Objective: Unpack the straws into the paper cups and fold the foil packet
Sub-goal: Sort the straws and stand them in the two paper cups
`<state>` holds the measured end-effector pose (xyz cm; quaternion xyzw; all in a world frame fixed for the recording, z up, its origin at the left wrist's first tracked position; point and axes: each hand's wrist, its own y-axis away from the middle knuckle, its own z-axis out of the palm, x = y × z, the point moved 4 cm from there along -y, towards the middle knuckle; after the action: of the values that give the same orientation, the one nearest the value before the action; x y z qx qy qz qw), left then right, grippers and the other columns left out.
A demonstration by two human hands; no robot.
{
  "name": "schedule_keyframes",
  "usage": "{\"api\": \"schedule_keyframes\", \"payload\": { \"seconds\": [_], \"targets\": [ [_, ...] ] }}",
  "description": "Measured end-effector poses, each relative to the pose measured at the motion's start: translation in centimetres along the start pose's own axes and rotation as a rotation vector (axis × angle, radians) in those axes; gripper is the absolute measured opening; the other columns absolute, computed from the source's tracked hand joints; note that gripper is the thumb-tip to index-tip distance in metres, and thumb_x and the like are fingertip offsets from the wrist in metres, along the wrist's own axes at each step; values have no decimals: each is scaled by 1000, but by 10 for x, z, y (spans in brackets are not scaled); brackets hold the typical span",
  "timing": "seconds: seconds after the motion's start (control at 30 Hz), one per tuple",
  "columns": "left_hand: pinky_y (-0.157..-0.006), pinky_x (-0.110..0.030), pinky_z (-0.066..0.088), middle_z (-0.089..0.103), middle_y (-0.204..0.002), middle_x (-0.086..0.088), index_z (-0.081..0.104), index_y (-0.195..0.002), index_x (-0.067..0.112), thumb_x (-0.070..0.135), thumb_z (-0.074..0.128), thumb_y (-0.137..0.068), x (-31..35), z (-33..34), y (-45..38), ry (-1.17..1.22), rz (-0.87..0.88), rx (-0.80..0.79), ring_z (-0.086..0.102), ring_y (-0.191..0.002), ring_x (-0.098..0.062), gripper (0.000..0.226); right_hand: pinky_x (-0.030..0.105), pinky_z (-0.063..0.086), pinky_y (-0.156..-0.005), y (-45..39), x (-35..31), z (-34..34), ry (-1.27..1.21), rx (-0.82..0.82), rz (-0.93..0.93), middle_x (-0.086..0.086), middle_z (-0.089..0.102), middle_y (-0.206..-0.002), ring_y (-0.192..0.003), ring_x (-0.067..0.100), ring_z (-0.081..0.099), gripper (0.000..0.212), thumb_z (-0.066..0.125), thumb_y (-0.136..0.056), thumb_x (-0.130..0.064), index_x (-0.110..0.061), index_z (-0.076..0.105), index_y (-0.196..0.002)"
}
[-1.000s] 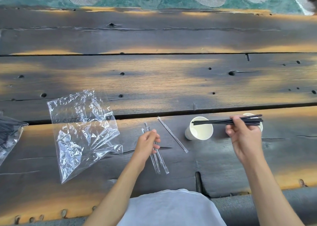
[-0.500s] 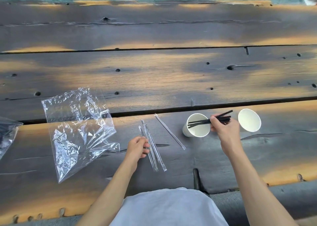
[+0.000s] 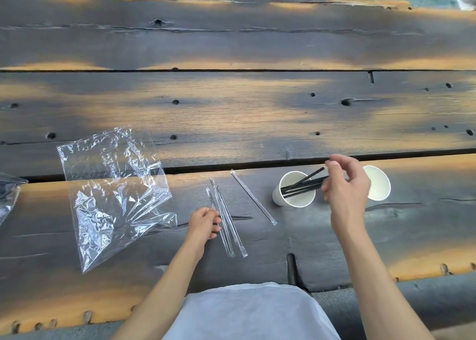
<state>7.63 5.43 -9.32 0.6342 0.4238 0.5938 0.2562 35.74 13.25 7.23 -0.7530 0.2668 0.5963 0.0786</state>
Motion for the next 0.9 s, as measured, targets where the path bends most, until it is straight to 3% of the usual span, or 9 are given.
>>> {"api": "schedule_keyframes", "payload": {
  "seconds": [0.07,0.17,0.23,0.3,0.33,0.47,0.67,0.8,0.9],
  "targets": [
    [-53,-23,45,63,-86,-6,63,-99,10,14,47,-100,-1,0,-2,-4,14,23,55,-66,-15,17,24,38,-42,15,-7,29,-4,-128,-12,6,57,-65,-48,15,48,13,57,-93,-10,-13,66,-101],
    [-64,-27,49,62,-90,-4,60,-99,14,15,46,-101,0,-1,-2,5,40,72,56,-74,-15,15,26,48,-52,43,6,83,40,-422,57,0,67,-82,-63,14,60,16,53,-96,-9,-18,65,-99],
    [-66,-29,48,60,-89,-2,57,-97,15,15,45,-100,1,-3,-2,18,32,91,55,-74,-16,12,34,55,-74,54,34,113,162,-565,137,0,70,-100,-85,17,66,18,53,-95,-18,-22,66,-107],
    [-66,-32,47,61,-86,-3,56,-97,16,15,47,-97,2,-6,-2,23,11,122,55,-71,-17,9,39,47,-98,53,65,136,468,-657,110,7,66,-124,-112,25,62,34,50,-95,-22,-16,62,-127],
    [-68,-34,48,64,-87,-6,56,-96,16,15,49,-94,2,-7,-4,27,3,142,55,-71,-19,8,39,43,-102,49,77,142,622,-672,81,12,61,-130,-119,31,57,39,48,-95,-18,-12,58,-132],
    [-69,-36,49,62,-83,-5,57,-104,15,12,48,-95,3,-8,-4,101,-39,141,56,-73,-21,13,45,43,-101,32,118,148,920,-676,110,23,52,-129,-119,45,50,33,43,-93,-10,-4,57,-121],
    [-83,-38,58,64,-100,-9,56,-117,13,13,46,-100,5,1,-10,168,-95,40,67,-86,-26,21,37,48,-80,34,139,150,866,-689,199,21,68,-94,-99,42,62,20,46,-88,-4,-3,66,-91],
    [-84,-38,59,66,-94,-10,59,-112,9,4,48,-98,10,10,-8,170,-84,-21,68,-87,-27,18,38,49,-75,57,149,158,827,-738,225,15,66,-78,-86,39,60,23,45,-85,-7,-3,68,-85],
    [-78,-32,61,73,-95,-15,67,-97,8,-2,49,-97,13,18,-6,153,-58,-62,70,-84,-24,20,36,48,-68,66,152,165,821,-784,222,11,60,-70,-76,33,56,22,44,-83,-6,-5,62,-71]
  ]
}}
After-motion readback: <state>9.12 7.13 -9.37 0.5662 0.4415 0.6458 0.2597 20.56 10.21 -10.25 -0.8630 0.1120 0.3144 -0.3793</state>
